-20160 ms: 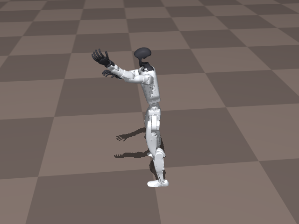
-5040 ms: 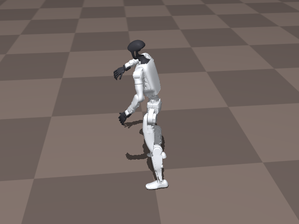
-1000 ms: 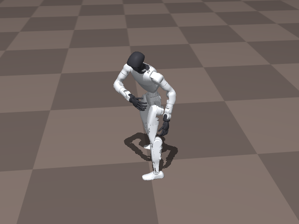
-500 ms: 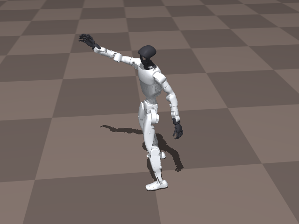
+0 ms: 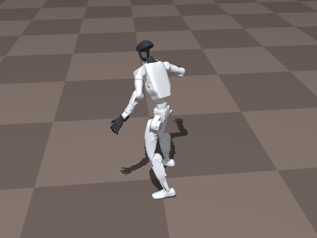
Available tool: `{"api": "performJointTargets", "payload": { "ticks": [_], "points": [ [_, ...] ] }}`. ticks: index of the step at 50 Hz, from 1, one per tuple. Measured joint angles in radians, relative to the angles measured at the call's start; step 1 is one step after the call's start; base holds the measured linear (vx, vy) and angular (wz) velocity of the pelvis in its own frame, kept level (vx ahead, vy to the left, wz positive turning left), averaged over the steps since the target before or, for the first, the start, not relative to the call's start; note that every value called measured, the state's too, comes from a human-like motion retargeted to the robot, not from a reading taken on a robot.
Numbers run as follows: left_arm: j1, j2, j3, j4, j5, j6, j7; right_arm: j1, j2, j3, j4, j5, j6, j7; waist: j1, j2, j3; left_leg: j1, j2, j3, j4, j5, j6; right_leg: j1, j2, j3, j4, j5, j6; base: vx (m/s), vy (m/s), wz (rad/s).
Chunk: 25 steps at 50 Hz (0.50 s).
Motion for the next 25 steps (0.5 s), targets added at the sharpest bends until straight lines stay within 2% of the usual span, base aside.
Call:
{"api": "performJointTargets", "payload": {
  "ticks": [5,10,13,17,21,25],
  "points": [
    [0.058,0.086,-0.028,-0.055,-0.097,-0.034,0.061,0.149,0.146,-0.118,0.332,0.352,0.027,-0.126,-0.085,-0.042,0.035,-0.19,-0.036,0.089,0.153,-0.062,0.023,-0.16,-0.065,0.115,-0.09,0.1,0.015,-0.3,0.31,-0.79],
    [0.065,0.136,-0.067,-0.114,-0.115,-0.044,0.105,0.224,0.212,-0.186,0.706,0.673,0.065,-0.144,-0.13,-0.059,0.035,-0.404,-0.049,0.126,0.333,-0.138,0.054,-0.335,-0.121,0.19,-0.104,0.152,0.031,-0.32,0.34,-0.19],
    [0.037,0.151,-0.101,-0.157,-0.089,-0.039,0.115,0.246,0.239,-0.173,0.86,0.73,0.101,-0.128,-0.125,-0.052,0.035,-0.537,-0.043,0.133,0.447,-0.178,0.079,-0.447,-0.138,0.226,-0.077,0.159,0.027,-0.31,0.33,0.05],
    [0.011,0.169,-0.157,-0.242,0.004,-0.031,0.132,0.244,0.293,-0.121,0.907,0.771,0.103,-0.118,-0.086,-0.032,0.035,-0.693,-0.011,0.112,0.59,-0.222,0.106,-0.571,-0.127,0.242,0.008,0.133,-0.001,-0.26,0.27,0.18],
    [0.009,0.195,-0.191,-0.356,0.206,-0.016,0.181,0.23,0.342,-0.062,0.883,0.71,0.106,-0.122,0.001,-0.003,0.035,-0.778,0.019,0.037,0.704,-0.259,0.112,-0.629,-0.097,0.2,0.177,0.039,-0.051,-0.14,0.16,0.56],
    [0.008,0.228,-0.197,-0.471,0.411,-0.001,0.223,0.21,0.36,-0.02,0.878,0.589,0.125,-0.114,0.133,0.017,0.035,-0.756,0.001,-0.082,0.756,-0.284,0.084,-0.567,-0.111,0.095,0.363,-0.089,-0.092,0.04,0.03,1.36]
  ]
}}
